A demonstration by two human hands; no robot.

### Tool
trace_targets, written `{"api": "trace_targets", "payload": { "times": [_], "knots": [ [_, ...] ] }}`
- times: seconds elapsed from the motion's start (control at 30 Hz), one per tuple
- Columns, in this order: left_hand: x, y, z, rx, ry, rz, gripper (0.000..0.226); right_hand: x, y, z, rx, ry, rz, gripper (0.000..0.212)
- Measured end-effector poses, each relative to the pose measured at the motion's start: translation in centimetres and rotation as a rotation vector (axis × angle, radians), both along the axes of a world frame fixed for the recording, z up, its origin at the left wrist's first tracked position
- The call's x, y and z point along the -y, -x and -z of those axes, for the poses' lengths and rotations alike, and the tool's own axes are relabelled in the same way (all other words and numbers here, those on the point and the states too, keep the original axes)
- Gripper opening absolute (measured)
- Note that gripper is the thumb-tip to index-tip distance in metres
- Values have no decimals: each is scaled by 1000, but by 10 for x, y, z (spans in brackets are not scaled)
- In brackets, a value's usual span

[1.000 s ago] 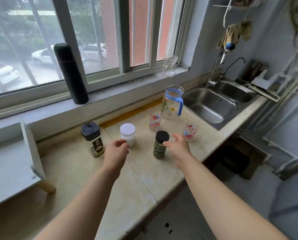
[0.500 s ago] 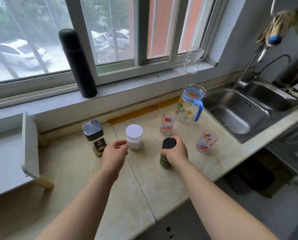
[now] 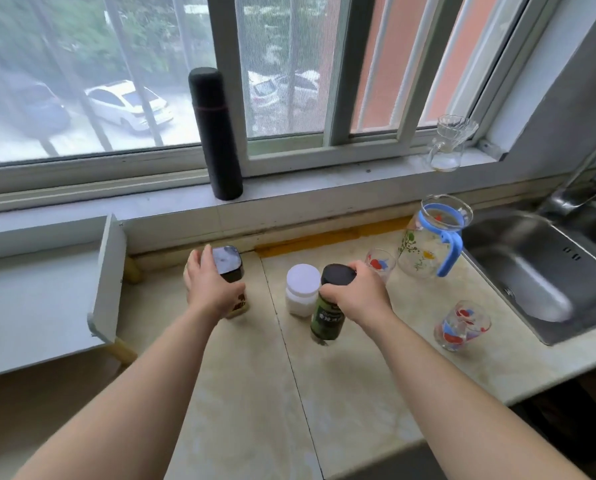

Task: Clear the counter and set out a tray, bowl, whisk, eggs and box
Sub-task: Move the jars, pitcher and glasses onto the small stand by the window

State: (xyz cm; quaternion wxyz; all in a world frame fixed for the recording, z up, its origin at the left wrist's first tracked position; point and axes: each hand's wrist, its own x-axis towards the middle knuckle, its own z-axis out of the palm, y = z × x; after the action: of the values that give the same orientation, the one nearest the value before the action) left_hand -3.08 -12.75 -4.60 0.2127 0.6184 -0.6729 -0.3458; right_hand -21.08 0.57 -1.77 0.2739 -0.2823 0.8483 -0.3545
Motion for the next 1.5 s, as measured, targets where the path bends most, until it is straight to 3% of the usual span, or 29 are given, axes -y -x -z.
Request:
{"api": "trace_targets", "payload": {
  "times": [0.17,0.3,0.6,0.77,0.9,1.0,1.2,1.33,1.5],
  "knots": [
    [29,-5,9,103,-79,95,102,20,-12,-16,-20,45,-67,49],
    [30,-6,15,149,-56,103,88,31,-21,-20,-4,73,-106,49],
    [16,-31,-14,-223,-36,17,65,48,-31,-23,-4,137,-127,47],
    [13,-60,-60,-358,37,-7,74,67,-47,-45,30,257,-149,44],
    [14,-95,-95,-470,100,-80,94,85,-71,-70,94,391,-171,43],
    [14,-122,-119,-555,145,-124,86,99,-95,-89,135,477,-210,44],
    [25,-185,-146,-606,222,-216,77,129,-156,-116,209,594,-277,49],
    [36,-240,-149,-582,241,-266,72,153,-210,-120,274,591,-335,65],
    [58,-316,-143,-548,214,-307,67,179,-276,-115,322,560,-374,56]
  ]
}}
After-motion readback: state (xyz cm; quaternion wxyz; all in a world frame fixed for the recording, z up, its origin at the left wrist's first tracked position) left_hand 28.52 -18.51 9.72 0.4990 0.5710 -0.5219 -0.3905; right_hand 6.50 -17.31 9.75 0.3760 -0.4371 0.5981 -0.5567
